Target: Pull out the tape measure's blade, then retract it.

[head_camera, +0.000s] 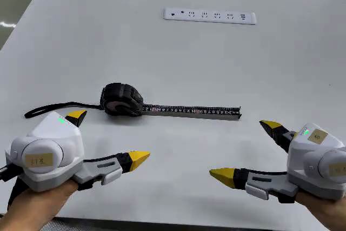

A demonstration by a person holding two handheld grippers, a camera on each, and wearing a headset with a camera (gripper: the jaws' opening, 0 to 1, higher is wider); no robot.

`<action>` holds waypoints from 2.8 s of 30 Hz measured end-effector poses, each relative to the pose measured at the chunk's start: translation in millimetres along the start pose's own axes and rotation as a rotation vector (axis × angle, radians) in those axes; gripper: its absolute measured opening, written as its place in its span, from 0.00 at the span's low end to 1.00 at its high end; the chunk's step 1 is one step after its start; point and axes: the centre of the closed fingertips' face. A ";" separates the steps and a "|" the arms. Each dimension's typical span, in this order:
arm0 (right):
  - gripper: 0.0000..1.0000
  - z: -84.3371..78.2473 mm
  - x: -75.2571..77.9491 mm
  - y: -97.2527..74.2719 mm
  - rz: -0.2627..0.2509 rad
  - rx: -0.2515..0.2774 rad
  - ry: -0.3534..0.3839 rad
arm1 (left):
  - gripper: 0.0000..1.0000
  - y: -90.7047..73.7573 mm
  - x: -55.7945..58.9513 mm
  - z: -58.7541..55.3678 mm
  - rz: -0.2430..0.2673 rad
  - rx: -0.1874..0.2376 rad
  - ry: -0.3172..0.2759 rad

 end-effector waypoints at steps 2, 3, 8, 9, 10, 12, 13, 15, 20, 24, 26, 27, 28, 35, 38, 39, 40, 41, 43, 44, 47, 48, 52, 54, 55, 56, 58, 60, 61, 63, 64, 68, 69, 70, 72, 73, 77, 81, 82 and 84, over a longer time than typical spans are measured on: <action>0.99 -0.2 0.8 0.3 0.009 -0.001 -0.001 | 0.96 1.0 -1.2 1.6 0.005 0.002 -0.003; 0.99 -0.8 0.7 0.4 0.012 -0.003 -0.005 | 0.96 1.4 -1.2 2.2 0.006 0.004 -0.005; 0.97 -4.5 1.5 0.3 0.043 -0.013 -0.020 | 0.96 3.6 -1.2 5.9 0.012 0.011 -0.009; 0.97 -5.3 1.4 -0.3 0.052 -0.019 -0.021 | 0.96 4.2 -1.7 6.3 0.015 0.011 -0.011; 0.96 -5.4 2.5 -0.2 0.054 -0.018 -0.022 | 0.96 4.6 -2.1 6.8 0.016 0.012 -0.013; 0.95 -6.3 4.0 -0.3 0.060 -0.022 -0.028 | 0.95 5.4 -4.1 8.3 0.025 0.015 -0.017; 0.95 -6.5 4.4 -0.4 0.064 -0.024 -0.030 | 0.95 6.1 -4.8 9.1 0.027 0.017 -0.023; 0.94 -7.0 5.8 0.1 0.069 -0.026 -0.031 | 0.95 7.0 -6.0 10.1 0.031 0.019 -0.027; 0.91 -7.6 7.9 2.1 0.089 -0.029 -0.050 | 0.93 9.5 -9.7 11.7 0.045 0.018 -0.036; 0.89 -6.6 11.7 4.0 0.092 -0.030 -0.064 | 0.92 11.0 -12.2 14.1 0.055 0.023 -0.044; 0.88 -5.7 14.8 5.4 0.094 -0.029 -0.070 | 0.91 11.7 -13.6 14.8 0.062 0.022 -0.049; 0.88 -5.8 15.6 5.8 0.095 -0.030 -0.071 | 0.91 11.8 -14.1 15.2 0.065 0.024 -0.051; 0.88 -6.0 16.3 6.1 0.097 -0.031 -0.074 | 0.91 12.2 -14.5 15.2 0.067 0.023 -0.053; 0.87 -7.6 20.2 8.4 0.114 -0.044 -0.092 | 0.94 17.2 -18.5 15.3 0.077 0.024 -0.072; 0.87 -7.0 24.5 10.8 0.119 -0.048 -0.101 | 0.95 19.9 -19.5 16.0 0.077 0.029 -0.075; 0.87 -6.6 27.0 12.3 0.122 -0.048 -0.102 | 0.97 20.8 -20.0 17.0 0.079 0.032 -0.073; 0.87 -6.3 28.3 13.1 0.124 -0.049 -0.103 | 0.98 21.4 -20.1 17.6 0.079 0.033 -0.070; 0.87 -6.2 29.7 14.0 0.127 -0.052 -0.108 | 0.98 22.2 -20.6 18.1 0.081 0.033 -0.070; 0.88 -5.3 30.6 14.9 0.136 -0.052 -0.113 | 0.99 22.5 -21.8 19.6 0.087 0.036 -0.064; 0.88 -5.5 32.0 16.0 0.140 -0.056 -0.117 | 0.99 23.3 -22.1 19.9 0.085 0.035 -0.071; 0.88 -5.8 34.1 17.8 0.155 -0.063 -0.133 | 0.99 24.4 -23.1 21.6 0.087 0.041 -0.075; 0.88 -5.8 35.5 18.9 0.162 -0.066 -0.139 | 0.99 24.9 -23.7 21.8 0.090 0.040 -0.073; 0.87 -5.6 40.2 22.0 0.179 -0.073 -0.161 | 0.99 25.9 -26.0 22.9 0.099 0.043 -0.078; 0.87 -6.2 42.7 23.5 0.188 -0.079 -0.179 | 0.99 26.8 -26.8 23.4 0.102 0.045 -0.088; 0.86 -6.6 43.5 24.1 0.192 -0.082 -0.188 | 0.99 27.0 -27.6 23.5 0.106 0.045 -0.088; 0.86 -6.5 44.4 25.2 0.198 -0.082 -0.199 | 0.99 27.4 -28.4 24.0 0.109 0.045 -0.086; 0.83 -7.7 45.7 26.4 0.207 -0.087 -0.222 | 0.99 27.9 -29.5 24.4 0.117 0.044 -0.087; 0.81 -7.9 46.6 28.5 0.217 -0.090 -0.236 | 0.98 28.9 -29.9 25.1 0.120 0.046 -0.093; 0.81 -7.7 47.1 29.6 0.222 -0.090 -0.245 | 0.98 29.3 -31.5 25.4 0.128 0.047 -0.094; 0.79 -6.7 47.3 31.0 0.231 -0.088 -0.258 | 0.97 30.1 -32.9 25.1 0.134 0.045 -0.099; 0.77 -6.6 47.9 31.9 0.235 -0.087 -0.264 | 0.96 30.2 -33.6 25.1 0.138 0.046 -0.104; 0.73 -6.6 50.3 35.0 0.251 -0.088 -0.292 | 0.94 31.1 -36.4 26.2 0.151 0.050 -0.111; 0.72 -6.4 51.2 35.9 0.254 -0.087 -0.297 | 0.93 31.3 -37.5 26.3 0.156 0.050 -0.113; 0.71 -6.4 51.9 36.6 0.257 -0.087 -0.303 | 0.91 31.4 -38.1 26.3 0.158 0.050 -0.115; 0.68 -6.4 53.2 37.7 0.266 -0.088 -0.322 | 0.89 31.7 -39.0 26.8 0.162 0.053 -0.120; 0.66 -6.0 54.4 38.5 0.268 -0.088 -0.328 | 0.88 31.7 -40.2 27.1 0.169 0.054 -0.121; 0.63 -5.7 57.4 41.2 0.276 -0.089 -0.349 | 0.85 32.5 -42.8 26.7 0.181 0.056 -0.133; 0.59 -4.7 59.1 43.6 0.287 -0.087 -0.377 | 0.81 33.8 -46.7 26.9 0.199 0.062 -0.145; 0.58 -4.4 59.2 44.3 0.292 -0.086 -0.383 | 0.80 34.0 -47.3 27.1 0.202 0.063 -0.147; 0.55 -3.2 60.1 46.0 0.299 -0.079 -0.402 | 0.79 34.8 -48.4 27.4 0.209 0.064 -0.153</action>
Point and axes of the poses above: the centre of the closed fingertips' face, and the gripper's own axes: y roughly forward along the fingers, x roughly to its right, z roughly out of its top, and after that the axes turned 13 degrees about -z, right-handed
